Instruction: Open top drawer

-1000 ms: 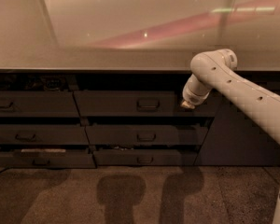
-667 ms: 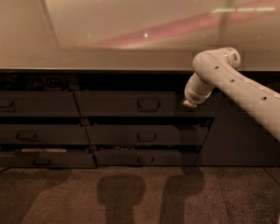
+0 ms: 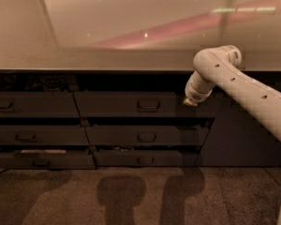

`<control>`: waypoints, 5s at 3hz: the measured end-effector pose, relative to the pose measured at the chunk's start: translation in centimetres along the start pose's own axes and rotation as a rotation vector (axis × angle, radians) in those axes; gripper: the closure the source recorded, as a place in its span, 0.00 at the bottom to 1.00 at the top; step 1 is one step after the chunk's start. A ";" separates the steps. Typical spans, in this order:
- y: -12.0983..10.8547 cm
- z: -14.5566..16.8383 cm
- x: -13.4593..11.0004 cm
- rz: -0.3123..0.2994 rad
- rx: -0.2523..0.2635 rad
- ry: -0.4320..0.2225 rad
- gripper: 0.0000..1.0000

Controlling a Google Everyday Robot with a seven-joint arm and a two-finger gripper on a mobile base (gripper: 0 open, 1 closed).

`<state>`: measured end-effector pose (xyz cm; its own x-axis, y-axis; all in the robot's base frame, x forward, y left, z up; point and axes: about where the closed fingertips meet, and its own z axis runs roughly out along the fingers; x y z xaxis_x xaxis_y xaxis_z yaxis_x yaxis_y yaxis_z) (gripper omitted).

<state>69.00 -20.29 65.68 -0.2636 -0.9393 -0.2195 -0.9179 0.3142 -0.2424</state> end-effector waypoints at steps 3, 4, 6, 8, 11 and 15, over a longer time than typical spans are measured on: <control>-0.1 -1.6 0.1 -0.021 0.040 -0.011 1.00; 0.3 -1.6 0.3 -0.026 0.039 -0.010 1.00; 1.9 -2.4 2.8 -0.067 0.159 -0.025 1.00; 2.5 -2.2 3.1 -0.074 0.154 -0.020 1.00; 2.9 -2.5 3.2 -0.078 0.151 -0.016 1.00; 4.1 -3.0 3.5 -0.096 0.138 -0.030 1.00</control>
Offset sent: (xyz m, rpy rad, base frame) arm -0.1517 -0.0130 -0.1349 -0.0447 -0.0335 0.1758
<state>63.43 -22.68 66.76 -0.1656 -0.9622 -0.2162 -0.8885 0.2407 -0.3906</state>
